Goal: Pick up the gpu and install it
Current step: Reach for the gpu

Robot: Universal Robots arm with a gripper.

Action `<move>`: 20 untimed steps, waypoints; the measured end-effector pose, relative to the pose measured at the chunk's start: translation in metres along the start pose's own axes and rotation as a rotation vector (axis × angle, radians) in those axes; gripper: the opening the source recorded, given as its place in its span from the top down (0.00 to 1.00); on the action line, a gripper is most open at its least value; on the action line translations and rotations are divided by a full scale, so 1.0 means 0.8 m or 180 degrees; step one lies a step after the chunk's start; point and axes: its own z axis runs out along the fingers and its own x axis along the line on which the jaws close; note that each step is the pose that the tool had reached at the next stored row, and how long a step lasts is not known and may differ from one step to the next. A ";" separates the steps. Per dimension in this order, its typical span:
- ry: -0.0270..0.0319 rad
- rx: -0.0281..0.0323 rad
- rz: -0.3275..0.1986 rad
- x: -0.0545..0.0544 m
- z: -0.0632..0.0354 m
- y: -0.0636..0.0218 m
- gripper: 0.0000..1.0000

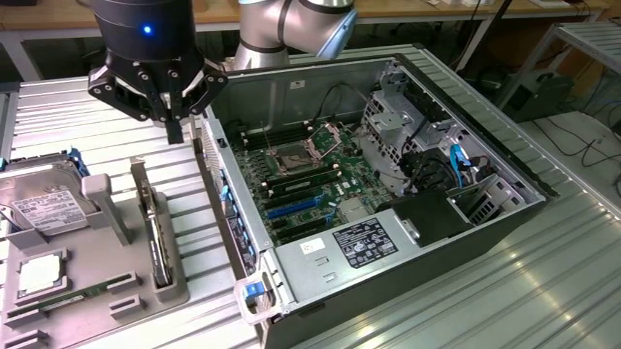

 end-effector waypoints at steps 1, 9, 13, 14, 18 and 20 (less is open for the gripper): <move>0.0000 0.0000 0.0000 0.001 0.000 -0.001 0.89; 0.0003 0.0000 0.0000 0.009 0.000 -0.005 0.89; 0.0005 0.0000 0.0000 0.013 0.000 -0.007 0.89; 0.0005 0.0001 0.0000 0.015 0.000 -0.008 0.89; 0.0007 0.0001 0.0000 0.020 -0.001 -0.011 0.89; 0.0008 0.0001 0.0000 0.022 -0.001 -0.012 0.89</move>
